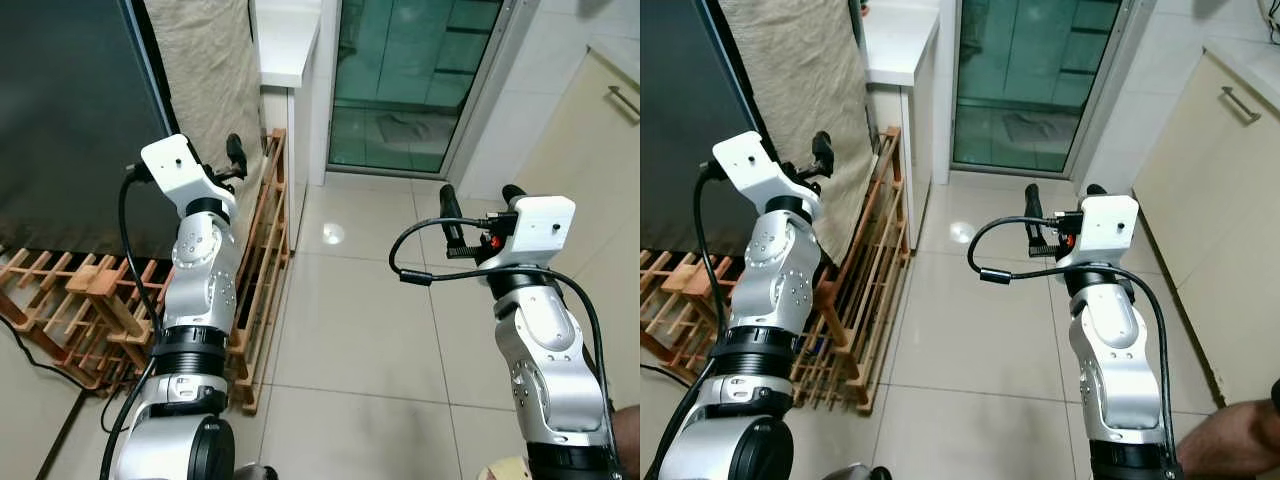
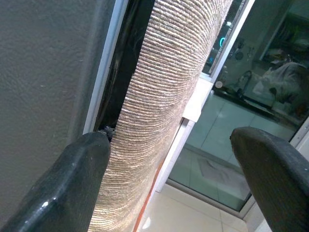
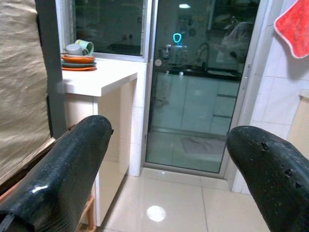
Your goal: Restocking fridge
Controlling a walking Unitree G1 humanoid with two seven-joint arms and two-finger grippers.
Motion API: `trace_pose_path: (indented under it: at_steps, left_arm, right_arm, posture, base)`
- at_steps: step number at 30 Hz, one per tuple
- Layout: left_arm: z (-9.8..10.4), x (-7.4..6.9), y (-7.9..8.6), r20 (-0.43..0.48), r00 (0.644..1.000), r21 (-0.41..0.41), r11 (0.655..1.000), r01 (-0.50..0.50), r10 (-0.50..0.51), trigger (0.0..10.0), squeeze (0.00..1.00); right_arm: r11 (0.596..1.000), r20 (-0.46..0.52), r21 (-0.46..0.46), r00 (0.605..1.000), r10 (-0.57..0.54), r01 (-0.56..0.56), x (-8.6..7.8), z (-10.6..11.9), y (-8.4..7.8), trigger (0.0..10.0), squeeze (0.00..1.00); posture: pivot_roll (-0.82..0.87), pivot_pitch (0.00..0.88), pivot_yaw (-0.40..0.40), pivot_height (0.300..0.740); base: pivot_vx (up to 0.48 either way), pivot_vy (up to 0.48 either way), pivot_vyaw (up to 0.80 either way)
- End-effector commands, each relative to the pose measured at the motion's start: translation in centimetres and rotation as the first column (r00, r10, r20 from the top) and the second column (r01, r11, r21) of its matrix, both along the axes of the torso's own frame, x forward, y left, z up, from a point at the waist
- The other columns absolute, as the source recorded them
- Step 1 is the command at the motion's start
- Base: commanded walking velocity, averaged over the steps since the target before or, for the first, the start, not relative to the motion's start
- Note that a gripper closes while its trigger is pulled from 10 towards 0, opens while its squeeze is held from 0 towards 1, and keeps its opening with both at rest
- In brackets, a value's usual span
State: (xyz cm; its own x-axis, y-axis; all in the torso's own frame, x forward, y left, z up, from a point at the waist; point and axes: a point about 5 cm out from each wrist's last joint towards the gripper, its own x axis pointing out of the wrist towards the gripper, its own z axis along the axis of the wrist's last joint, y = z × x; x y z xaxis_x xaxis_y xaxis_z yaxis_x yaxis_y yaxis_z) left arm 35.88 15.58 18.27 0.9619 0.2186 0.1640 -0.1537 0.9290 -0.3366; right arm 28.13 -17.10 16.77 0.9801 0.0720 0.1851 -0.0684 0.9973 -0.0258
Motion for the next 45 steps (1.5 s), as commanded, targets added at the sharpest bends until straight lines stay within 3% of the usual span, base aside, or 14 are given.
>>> trace_pose_path:
  at_steps: [1,8,20,25,30,33,39,45]
  left_arm:
    - [0.5,0.2,0.2,0.006,1.000,0.002,1.000,-0.021,0.021,10.0,0.00]
    - [0.9,0.5,0.8,0.012,0.999,0.030,0.999,-0.044,0.043,10.0,0.00]
    - [-1.6,1.0,1.3,-0.095,0.993,0.186,0.981,-0.050,0.068,10.0,0.00]
    - [-1.7,0.7,2.0,-0.083,0.993,0.181,0.981,-0.063,0.080,10.0,0.00]
    - [-2.8,-0.8,2.1,-0.097,0.993,0.179,0.983,-0.044,0.062,10.0,0.00]
    - [-3.0,-1.0,2.3,-0.098,0.992,0.171,0.983,-0.065,0.082,10.0,0.00]
    - [-2.1,-0.9,3.0,-0.062,0.990,0.168,0.979,-0.118,0.130,10.0,0.00]
    - [-1.6,-1.7,3.1,-0.038,0.990,0.184,0.975,-0.123,0.132,10.0,0.00]
  right_arm:
    - [1.000,0.004,-0.001,1.000,0.002,-0.002,0.2,0.0,0.0,10.0,0.15]
    - [1.000,0.007,0.000,1.000,0.000,0.000,0.3,-0.1,0.1,10.0,0.15]
    - [1.000,0.008,-0.001,1.000,-0.011,0.011,0.1,-0.3,0.0,10.0,0.15]
    - [1.000,0.000,0.000,1.000,-0.017,0.017,-0.2,-0.6,0.0,10.0,0.15]
    - [1.000,-0.011,-0.002,1.000,-0.026,0.026,-0.5,-0.8,-0.3,10.0,0.15]
    - [1.000,-0.015,-0.002,1.000,-0.026,0.026,-0.6,-0.9,-0.3,10.0,0.15]
    - [1.000,-0.011,-0.004,1.000,-0.014,0.014,-0.5,-0.7,0.0,10.0,0.15]
    - [1.000,-0.014,-0.011,1.000,-0.003,0.003,-0.7,-0.7,0.0,10.0,0.15]
  posture:
    - [-0.16,0.000,-0.007,0.740]
    - [-0.16,0.000,0.001,0.740]
    - [-0.17,0.000,0.011,0.740]
    - [-0.17,0.000,0.015,0.740]
    - [-0.18,0.000,0.017,0.740]
    - [-0.17,0.000,0.012,0.740]
    - [-0.18,0.000,0.009,0.740]
    - [-0.18,0.000,-0.004,0.740]
  base:
    - [0.000,0.000,0.00]
    - [0.000,0.000,0.00]
    - [0.000,0.000,0.00]
    - [0.000,0.000,0.00]
    - [0.000,0.000,0.00]
    - [0.000,0.000,0.00]
    - [0.000,0.000,0.00]
    - [0.000,0.000,0.00]
